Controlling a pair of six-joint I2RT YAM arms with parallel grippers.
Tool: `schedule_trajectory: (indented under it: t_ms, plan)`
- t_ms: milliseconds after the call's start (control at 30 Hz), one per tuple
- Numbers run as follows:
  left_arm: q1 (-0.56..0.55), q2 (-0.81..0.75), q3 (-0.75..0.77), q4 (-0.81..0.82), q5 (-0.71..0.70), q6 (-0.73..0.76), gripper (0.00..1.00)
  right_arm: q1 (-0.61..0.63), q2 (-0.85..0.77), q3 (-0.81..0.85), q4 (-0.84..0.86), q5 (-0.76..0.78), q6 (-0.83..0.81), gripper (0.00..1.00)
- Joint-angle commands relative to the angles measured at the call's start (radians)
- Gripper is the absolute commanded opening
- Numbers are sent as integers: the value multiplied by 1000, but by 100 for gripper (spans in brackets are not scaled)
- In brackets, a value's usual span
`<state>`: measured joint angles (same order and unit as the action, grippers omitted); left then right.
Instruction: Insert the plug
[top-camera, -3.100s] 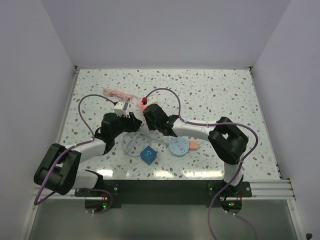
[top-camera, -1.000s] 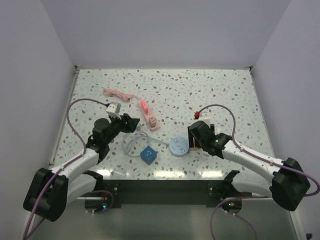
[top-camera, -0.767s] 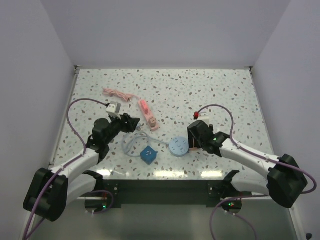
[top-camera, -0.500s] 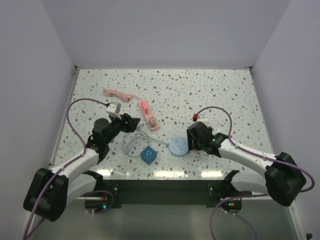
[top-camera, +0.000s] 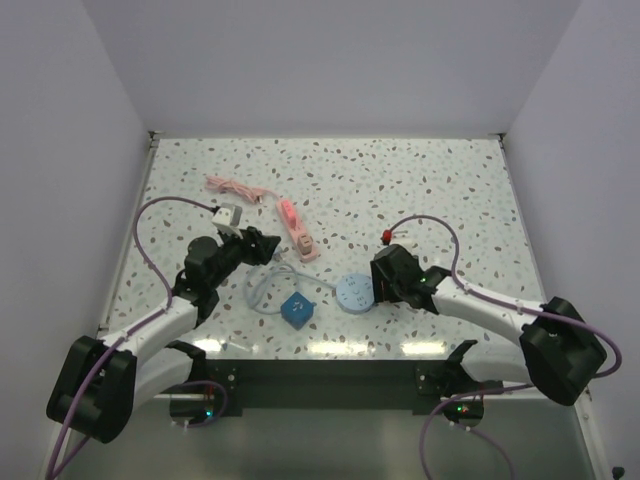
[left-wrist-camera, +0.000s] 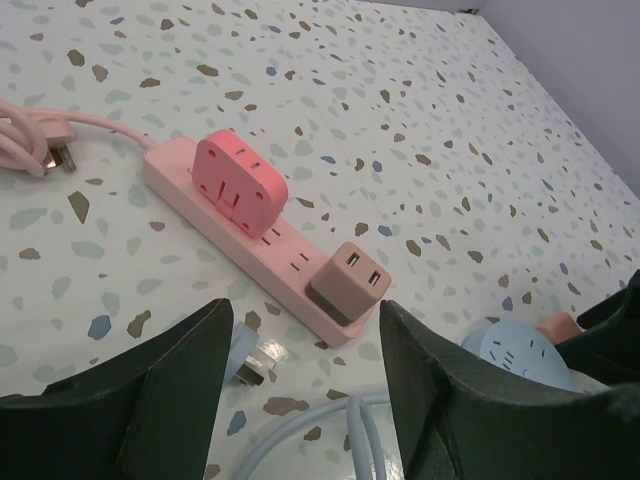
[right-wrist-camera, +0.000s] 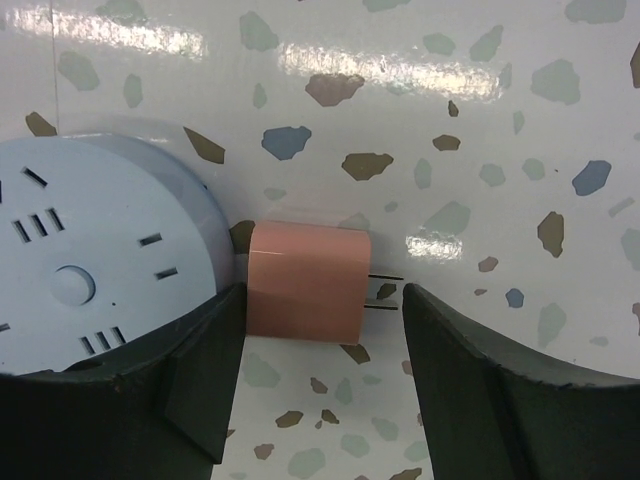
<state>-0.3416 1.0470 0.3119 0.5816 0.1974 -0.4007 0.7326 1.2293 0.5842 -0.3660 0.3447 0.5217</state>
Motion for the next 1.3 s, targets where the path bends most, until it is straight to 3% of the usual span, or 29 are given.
schedule_trajectory:
  t_ms: [0, 100, 267, 367, 433, 600, 767, 900, 1000, 1267]
  plan:
    - [1, -7, -7, 58, 7, 11, 66, -1, 33, 8, 16, -21, 0, 66]
    - [1, -13, -11, 63, 13, 16, 66, -1, 64, 19, 18, -38, -9, 56]
    - [1, -21, -22, 104, 60, 23, 66, -1, 69, 52, 19, -67, -32, 21]
    - [1, -30, -27, 133, 112, 28, 66, -1, 26, 113, 2, -134, -90, 9]
    - [-2, -38, -39, 171, 163, 28, 66, -4, -11, 175, 18, -194, -121, 7]
    - [-25, -73, -71, 269, 246, 72, 66, -41, 13, 325, 62, -550, -221, 4]
    - [-54, -107, -99, 388, 422, 109, 66, -76, 94, 451, 134, -972, -262, 4]
    - [-68, -133, -109, 487, 577, 111, 67, -82, 122, 476, 182, -1180, -267, 4]
    - [-94, -136, -106, 511, 678, 123, 71, -84, 111, 442, 242, -1291, -243, 4]
    - [-188, -142, -60, 411, 751, 229, 75, -82, 61, 390, 309, -1411, -189, 5]
